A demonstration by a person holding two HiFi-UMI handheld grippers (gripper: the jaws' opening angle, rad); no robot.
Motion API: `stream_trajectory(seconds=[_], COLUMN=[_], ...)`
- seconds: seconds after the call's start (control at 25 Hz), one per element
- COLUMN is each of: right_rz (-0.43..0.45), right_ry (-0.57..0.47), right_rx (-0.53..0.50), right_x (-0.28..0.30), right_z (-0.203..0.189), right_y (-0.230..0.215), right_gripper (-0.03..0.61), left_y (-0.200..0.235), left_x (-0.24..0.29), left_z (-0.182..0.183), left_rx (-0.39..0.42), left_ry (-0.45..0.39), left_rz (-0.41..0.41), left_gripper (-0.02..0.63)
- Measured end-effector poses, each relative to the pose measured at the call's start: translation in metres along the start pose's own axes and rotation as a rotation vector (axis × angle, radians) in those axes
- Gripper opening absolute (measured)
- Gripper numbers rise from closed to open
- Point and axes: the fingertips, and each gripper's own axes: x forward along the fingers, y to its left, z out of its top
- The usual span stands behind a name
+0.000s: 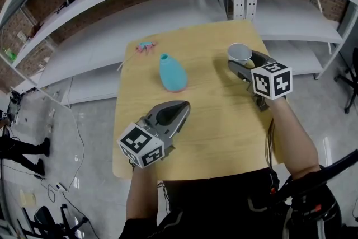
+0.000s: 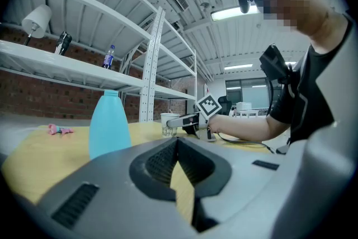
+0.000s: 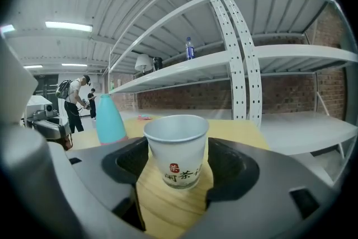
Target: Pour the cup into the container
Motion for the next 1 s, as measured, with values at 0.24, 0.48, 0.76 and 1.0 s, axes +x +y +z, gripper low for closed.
stream_trajectory(seconds=[0.24, 0.48, 0.76, 1.0], right_rz=[-0.041, -0.090, -0.067, -0.038], right_ry=[0.009, -0.016, -0.051, -0.122], right_rx=[0.010, 0.055, 0.029, -0.029], right_x=[-0.015, -0.049, -0.081, -0.112], right_z=[0.001, 0.001, -0.003, 0.009], right_y=[-0.007, -0.010, 0.015, 0.052], right_gripper=[0.315, 0.314, 0.224, 0.004], left_y=[0.001, 0.010, 0.014, -0.016], left_x=[0.001, -0.002, -0.011, -0.026], left_z=[-0.001, 0.000, -0.001, 0.007], left_rx=[-0.002, -0.016, -0.037, -0.048], left_ry=[0.000, 0.001, 0.001, -0.039], left_rz=[-0.002, 0.055, 0.135, 0.157], left_gripper=[0.002, 0.002, 0.002, 0.002])
